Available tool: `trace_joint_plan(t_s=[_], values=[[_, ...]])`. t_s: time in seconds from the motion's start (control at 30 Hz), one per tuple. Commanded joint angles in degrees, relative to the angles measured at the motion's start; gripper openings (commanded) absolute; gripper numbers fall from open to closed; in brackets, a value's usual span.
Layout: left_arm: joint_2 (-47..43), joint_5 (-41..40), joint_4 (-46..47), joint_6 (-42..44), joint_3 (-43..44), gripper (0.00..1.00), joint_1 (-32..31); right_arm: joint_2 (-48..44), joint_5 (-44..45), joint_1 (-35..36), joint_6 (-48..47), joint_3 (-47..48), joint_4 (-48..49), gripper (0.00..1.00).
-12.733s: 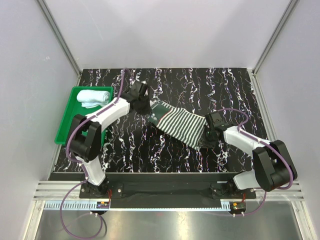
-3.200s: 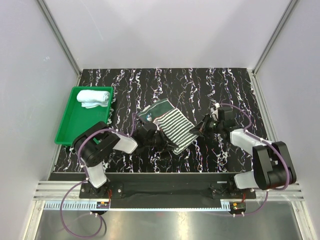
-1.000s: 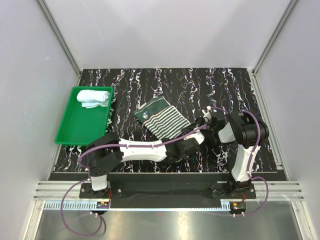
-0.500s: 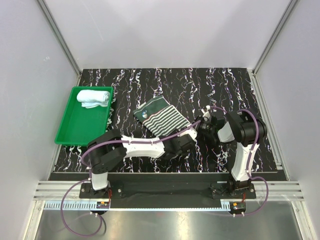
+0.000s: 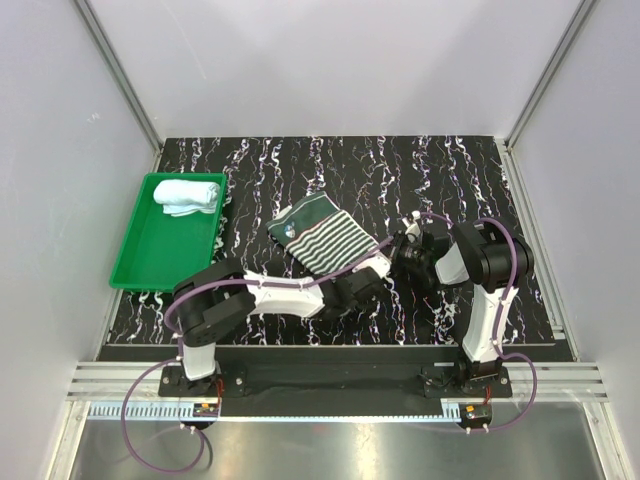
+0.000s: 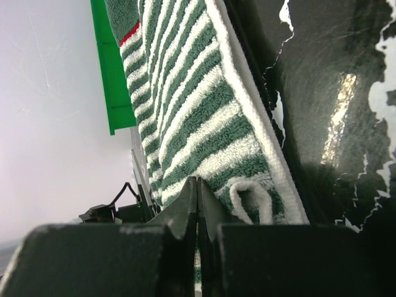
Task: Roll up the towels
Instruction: Roll the towel
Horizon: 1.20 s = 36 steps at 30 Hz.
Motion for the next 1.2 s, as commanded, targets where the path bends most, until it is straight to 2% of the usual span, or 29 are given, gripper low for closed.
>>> trace_joint_plan(t_s=[0.0,0.17,0.27,0.3,0.33,0.43,0.47,0.6,0.67,0.83,0.93,1.0,1.17], values=[[1.0,9.8,3.5,-3.3,-3.6,0.00,3.7,1.9,6.0,0.1,-3.8,-1.0,-8.6,0.00],[-1.6,18.0,8.6,-6.3,-6.8,0.00,6.3,-5.9,6.9,0.1,-4.6,0.1,-16.1,0.01],[-3.9,24.3,10.0,-9.4,-8.6,0.00,7.9,-13.6,10.1,0.0,-7.3,3.7,-27.9,0.21],[-4.4,27.0,10.1,-11.3,-8.9,0.00,8.5,-15.7,13.8,0.1,-8.7,7.2,-37.3,0.28],[-5.1,28.5,10.4,-12.2,-9.3,0.00,8.9,-19.6,15.6,0.1,-11.5,9.2,-41.6,0.35],[-5.9,35.1,11.4,-15.7,-9.9,0.00,10.1,-24.9,22.7,0.0,-15.4,18.4,-57.5,0.42],[-6.0,38.1,11.8,-17.3,-10.1,0.00,10.5,-25.8,24.2,0.0,-16.0,20.6,-63.4,0.43],[-6.5,45.5,14.7,-22.1,-10.6,0.00,12.4,-28.9,31.2,0.0,-19.3,32.0,-74.4,0.45],[-6.7,50.4,16.7,-26.7,-11.8,0.00,13.5,-31.7,32.0,0.0,-19.5,33.4,-76.5,0.46],[-7.4,55.4,22.2,-35.4,-14.5,0.00,16.7,-42.3,30.7,0.0,-18.3,27.7,-76.2,0.49],[-6.7,57.2,24.3,-41.7,-15.7,0.00,18.4,-49.6,29.0,0.1,-16.7,20.7,-74.9,0.60],[-5.5,61.1,31.9,-48.3,-18.3,0.00,19.7,-55.3,28.3,0.2,-15.8,15.5,-74.7,0.64],[-4.5,61.9,36.5,-56.0,-20.7,0.00,20.9,-62.8,28.4,2.4,-13.7,5.1,-75.4,0.67]])
